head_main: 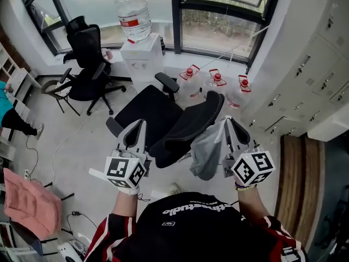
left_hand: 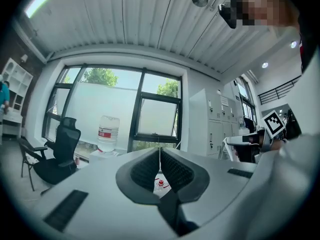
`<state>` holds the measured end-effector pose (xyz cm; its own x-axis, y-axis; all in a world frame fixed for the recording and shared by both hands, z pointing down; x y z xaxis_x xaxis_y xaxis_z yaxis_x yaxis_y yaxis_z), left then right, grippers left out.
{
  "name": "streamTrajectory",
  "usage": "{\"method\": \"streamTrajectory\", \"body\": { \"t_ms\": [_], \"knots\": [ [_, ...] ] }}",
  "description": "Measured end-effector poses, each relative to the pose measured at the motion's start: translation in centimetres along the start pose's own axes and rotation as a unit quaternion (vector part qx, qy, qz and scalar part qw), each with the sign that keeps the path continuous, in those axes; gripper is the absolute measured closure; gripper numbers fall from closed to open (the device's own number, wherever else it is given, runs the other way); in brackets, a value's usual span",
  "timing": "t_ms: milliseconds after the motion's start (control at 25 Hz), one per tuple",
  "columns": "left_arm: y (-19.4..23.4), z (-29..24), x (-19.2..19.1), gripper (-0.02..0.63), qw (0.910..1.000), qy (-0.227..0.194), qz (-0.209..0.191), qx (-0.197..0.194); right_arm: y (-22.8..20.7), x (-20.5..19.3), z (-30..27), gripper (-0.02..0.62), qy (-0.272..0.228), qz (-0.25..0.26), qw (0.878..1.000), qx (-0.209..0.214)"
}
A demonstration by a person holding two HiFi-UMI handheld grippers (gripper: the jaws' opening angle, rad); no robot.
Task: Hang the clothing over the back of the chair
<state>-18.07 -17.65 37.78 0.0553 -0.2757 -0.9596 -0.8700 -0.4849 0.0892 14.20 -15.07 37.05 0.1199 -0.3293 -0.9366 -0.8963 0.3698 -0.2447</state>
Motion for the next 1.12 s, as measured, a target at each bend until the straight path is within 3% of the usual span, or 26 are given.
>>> {"method": "streamTrajectory", "body": {
  "t_ms": [440,800,1120],
  "knots": [
    [3.6,-3.4,0.3,0.581,0.9997,0.006,0.007,-0.024,-0.1,0.9,-3.7,0.579,0.007,0.004,1.0,-0.024],
    [4.1,-6.2,2.1,0.581,1.0,0.003,0.007,-0.006,-1.8,2.8,-7.3,0.58,0.017,0.01,1.0,0.012],
    [5.6,-6.9,2.6,0.58,0.9998,-0.004,0.013,0.011,-0.4,4.4,-12.7,0.58,0.022,0.033,0.998,0.056]
  ]
}}
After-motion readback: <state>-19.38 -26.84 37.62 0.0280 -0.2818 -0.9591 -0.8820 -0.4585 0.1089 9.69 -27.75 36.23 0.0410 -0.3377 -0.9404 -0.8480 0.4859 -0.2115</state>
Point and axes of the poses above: the fingertips, and each gripper's own axes: z backward along the fingers, y to its left, x out of its top, the point moved 8 cm from there along z, backward along the fingers, and after that the axes turned 15 degrees about y, right-handed, at the moved point
